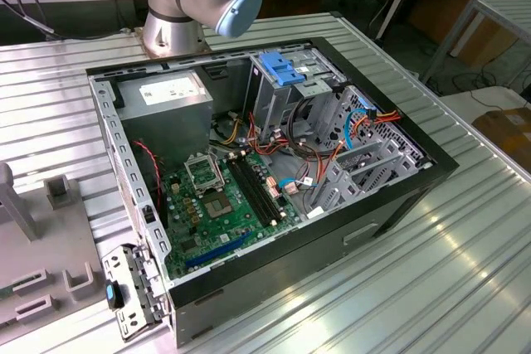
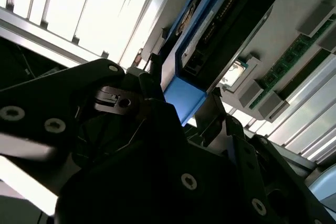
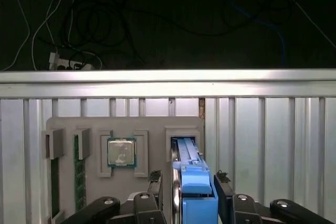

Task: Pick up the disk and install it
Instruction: 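Pick up the disk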

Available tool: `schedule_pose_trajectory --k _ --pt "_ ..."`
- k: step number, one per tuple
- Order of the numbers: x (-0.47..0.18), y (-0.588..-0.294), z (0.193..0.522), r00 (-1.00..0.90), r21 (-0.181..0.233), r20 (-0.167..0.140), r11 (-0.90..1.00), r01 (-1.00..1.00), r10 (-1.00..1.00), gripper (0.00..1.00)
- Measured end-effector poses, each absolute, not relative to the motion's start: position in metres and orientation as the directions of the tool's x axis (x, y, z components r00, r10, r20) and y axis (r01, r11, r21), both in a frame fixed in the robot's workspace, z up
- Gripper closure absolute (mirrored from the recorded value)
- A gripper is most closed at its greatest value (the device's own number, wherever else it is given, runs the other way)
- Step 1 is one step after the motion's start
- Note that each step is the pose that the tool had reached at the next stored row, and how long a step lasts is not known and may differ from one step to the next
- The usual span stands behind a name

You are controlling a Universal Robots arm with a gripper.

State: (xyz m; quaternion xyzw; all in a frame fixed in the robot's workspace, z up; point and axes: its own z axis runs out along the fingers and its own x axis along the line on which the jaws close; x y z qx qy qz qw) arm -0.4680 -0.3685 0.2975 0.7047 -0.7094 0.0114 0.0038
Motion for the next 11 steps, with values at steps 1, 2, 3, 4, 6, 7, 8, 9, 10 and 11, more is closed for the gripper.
schedule_pose_trajectory --k 1,2,3,4,6,7,8,9,10,11 --pt "-0.4680 -0.3686 0.2974 -0.009 -0.011 0.022 0.008 -1.000 -1.000 0.49" --pt "-0.4678 -0.3686 0.2973 -0.013 -0.011 0.021 0.013 -1.000 -1.000 0.49" --pt "-0.4676 -0.3679 0.2972 -0.025 -0.011 0.021 0.025 -1.000 -0.999 0.49" --pt "-0.4676 -0.3678 0.2972 -0.038 -0.011 0.021 0.038 -0.999 -0.999 0.49" --pt "-0.4676 -0.3677 0.2974 -0.043 -0.011 0.022 0.043 -0.999 -0.999 0.49" --pt "-0.4676 -0.3677 0.2973 -0.043 -0.011 0.022 0.043 -0.999 -0.999 0.49" --pt "-0.4676 -0.3677 0.2973 -0.043 -0.011 0.022 0.043 -0.999 -0.999 0.49" --pt "-0.4676 -0.3677 0.2973 -0.043 -0.011 0.022 0.043 -0.999 -0.999 0.49" --pt "-0.4676 -0.3677 0.2972 -0.043 -0.011 0.022 0.043 -0.999 -0.999 0.49" --pt "-0.4676 -0.3677 0.2972 -0.043 -0.011 0.022 0.043 -0.999 -0.999 0.49"
